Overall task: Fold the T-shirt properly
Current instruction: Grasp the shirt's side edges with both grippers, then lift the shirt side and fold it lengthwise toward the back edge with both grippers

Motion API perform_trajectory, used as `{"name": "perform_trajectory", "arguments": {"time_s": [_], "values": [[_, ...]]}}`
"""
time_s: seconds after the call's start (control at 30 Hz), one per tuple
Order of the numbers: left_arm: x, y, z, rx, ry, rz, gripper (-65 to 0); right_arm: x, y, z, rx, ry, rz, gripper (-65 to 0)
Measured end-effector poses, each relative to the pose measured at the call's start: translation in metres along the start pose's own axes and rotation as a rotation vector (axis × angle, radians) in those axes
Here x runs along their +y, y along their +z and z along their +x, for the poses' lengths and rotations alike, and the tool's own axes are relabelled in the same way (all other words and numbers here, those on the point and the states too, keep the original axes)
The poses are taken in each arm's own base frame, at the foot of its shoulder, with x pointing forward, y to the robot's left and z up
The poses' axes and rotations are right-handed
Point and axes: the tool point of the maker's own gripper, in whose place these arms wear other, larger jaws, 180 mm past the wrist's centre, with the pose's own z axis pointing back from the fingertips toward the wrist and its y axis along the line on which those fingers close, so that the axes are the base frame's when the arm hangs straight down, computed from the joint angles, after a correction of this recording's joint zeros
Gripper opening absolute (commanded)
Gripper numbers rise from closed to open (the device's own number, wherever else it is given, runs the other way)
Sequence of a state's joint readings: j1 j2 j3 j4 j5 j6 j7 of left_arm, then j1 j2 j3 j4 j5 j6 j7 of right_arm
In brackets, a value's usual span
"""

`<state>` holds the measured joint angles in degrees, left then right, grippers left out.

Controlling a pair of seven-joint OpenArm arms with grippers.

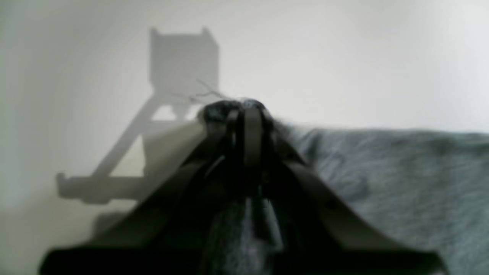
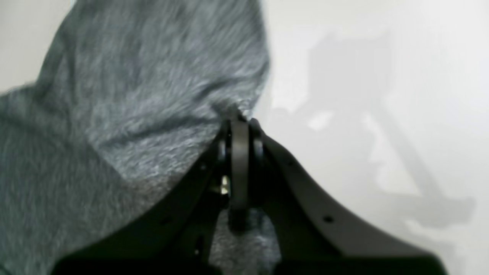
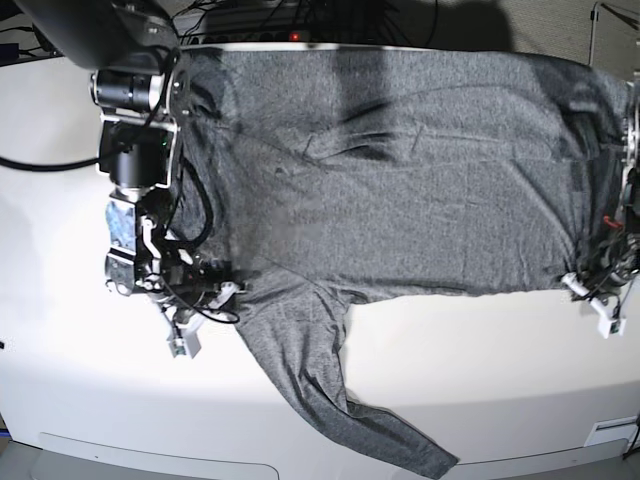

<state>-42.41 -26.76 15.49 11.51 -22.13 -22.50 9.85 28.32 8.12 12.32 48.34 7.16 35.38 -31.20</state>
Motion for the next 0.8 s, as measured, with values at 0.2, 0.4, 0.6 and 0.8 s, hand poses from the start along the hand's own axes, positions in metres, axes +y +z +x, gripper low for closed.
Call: {"name": "perform_trajectory", "arguments": {"time_s": [0.2,0.4,0.6,0.8], "values": [[-0.041,-0.011,0.023,-0.025,-0.15,-0.051,-65.0,-0.019,0.007,0.012,-0.018,-0.001,-0.05,-65.0],[-0.025,-0.01,0.028,-0.042,-0.157,0.032,-65.0,-0.034,0.016,0.044,-0.09,0.014,-0.084,-65.0],[-0.029,-0.01,0.044,-0.068,-0.155,0.025,-65.0,-0.037,0.024,0.077,-0.138,0.029,-0.093,-65.0],[-0.026,-0.007,0.048,-0.012,-0.161,0.033,-65.0,-0.026,0.024,0.066,-0.101,0.059,-0.011,-65.0]]}}
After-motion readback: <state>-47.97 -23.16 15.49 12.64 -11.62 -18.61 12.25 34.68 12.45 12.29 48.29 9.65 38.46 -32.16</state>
